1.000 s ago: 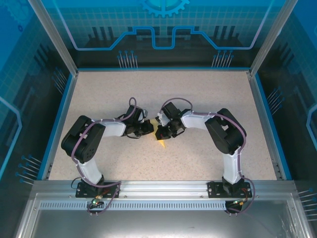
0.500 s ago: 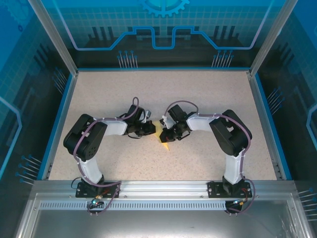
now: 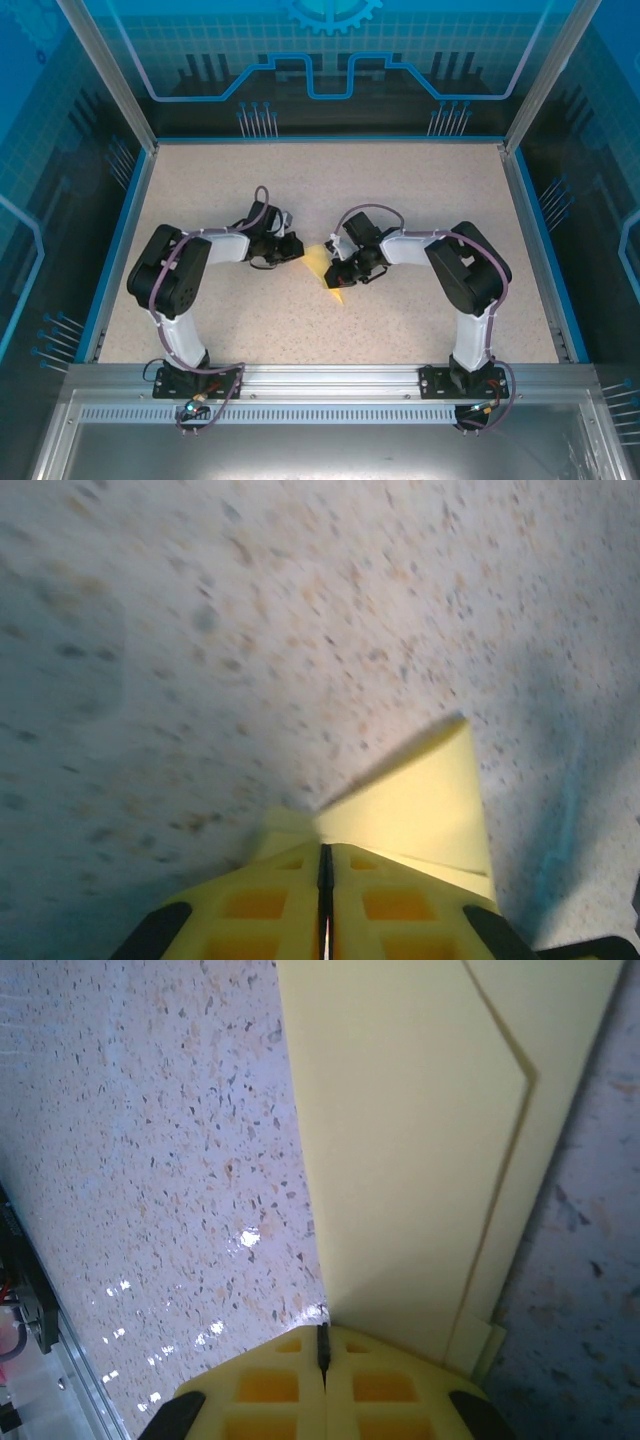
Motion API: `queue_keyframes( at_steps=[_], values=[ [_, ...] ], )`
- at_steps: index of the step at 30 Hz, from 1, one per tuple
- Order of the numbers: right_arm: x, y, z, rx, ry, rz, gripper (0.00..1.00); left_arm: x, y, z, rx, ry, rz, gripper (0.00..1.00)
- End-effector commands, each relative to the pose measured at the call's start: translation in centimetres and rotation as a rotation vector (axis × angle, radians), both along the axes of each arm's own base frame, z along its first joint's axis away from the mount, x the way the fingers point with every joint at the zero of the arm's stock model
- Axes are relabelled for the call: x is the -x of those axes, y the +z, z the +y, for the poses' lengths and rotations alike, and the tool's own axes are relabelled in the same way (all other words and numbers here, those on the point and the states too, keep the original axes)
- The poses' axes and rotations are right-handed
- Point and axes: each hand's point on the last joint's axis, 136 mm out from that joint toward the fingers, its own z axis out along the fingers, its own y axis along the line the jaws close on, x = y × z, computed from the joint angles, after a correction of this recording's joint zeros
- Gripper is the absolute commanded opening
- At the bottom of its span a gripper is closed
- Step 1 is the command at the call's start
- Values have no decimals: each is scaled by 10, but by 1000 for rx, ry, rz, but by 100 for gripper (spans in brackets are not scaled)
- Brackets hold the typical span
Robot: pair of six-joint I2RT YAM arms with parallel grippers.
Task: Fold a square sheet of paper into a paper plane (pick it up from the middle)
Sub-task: Fold the wing for the fifth time at the center of the table.
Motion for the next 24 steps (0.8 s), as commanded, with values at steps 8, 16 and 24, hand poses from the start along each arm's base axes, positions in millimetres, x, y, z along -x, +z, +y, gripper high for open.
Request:
queue_keyframes(
  at_steps=[8,16,24],
  values=[
    [55,-42,-56,257,-23,235,4,-23,15,48,-187,79,-37,11],
    [33,-26,-37,185,-31,176,4,5,73,8,33,16,-116,13],
    [-3,-26,-5,58,-57,94,5,32,51,-44,146,-34,-73,11]
  ],
)
